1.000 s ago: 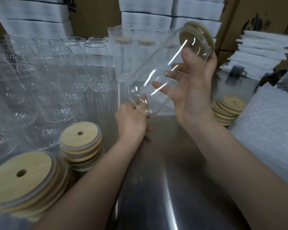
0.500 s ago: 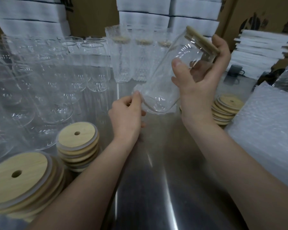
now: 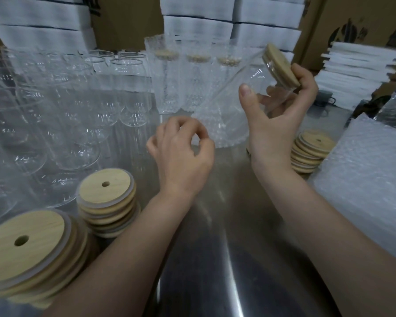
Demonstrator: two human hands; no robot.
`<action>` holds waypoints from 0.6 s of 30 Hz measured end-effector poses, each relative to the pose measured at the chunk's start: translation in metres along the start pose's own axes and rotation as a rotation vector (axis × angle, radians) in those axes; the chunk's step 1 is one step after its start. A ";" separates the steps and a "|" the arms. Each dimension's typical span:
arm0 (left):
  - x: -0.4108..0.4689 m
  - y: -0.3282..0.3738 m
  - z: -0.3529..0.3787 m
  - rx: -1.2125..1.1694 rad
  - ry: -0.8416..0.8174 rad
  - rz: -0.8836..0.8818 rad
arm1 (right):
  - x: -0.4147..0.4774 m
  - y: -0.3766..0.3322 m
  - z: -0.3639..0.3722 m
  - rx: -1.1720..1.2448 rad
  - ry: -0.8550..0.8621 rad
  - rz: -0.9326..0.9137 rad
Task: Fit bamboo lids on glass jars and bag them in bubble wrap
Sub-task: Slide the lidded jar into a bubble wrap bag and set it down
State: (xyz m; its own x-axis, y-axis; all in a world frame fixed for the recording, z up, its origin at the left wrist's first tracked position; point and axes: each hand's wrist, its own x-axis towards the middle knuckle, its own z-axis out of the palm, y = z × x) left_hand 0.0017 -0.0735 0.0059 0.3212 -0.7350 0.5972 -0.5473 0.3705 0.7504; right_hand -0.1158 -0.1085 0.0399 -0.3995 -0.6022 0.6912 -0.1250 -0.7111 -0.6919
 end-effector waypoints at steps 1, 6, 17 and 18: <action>0.000 0.001 -0.001 -0.009 0.016 -0.003 | 0.000 0.000 0.000 0.003 0.000 0.002; 0.010 -0.015 0.002 0.142 -0.134 -0.093 | -0.001 0.000 -0.002 -0.026 -0.008 -0.011; 0.013 -0.024 0.007 0.131 -0.150 -0.069 | -0.011 -0.008 0.001 -0.009 -0.142 -0.111; 0.012 -0.023 0.006 0.112 -0.133 -0.064 | -0.012 -0.008 0.001 -0.002 -0.142 -0.114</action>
State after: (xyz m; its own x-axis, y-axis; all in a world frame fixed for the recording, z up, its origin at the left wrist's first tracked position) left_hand 0.0133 -0.0949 -0.0057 0.2571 -0.8267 0.5005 -0.6142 0.2600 0.7451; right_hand -0.1090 -0.0961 0.0377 -0.2499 -0.5629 0.7879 -0.1644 -0.7772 -0.6074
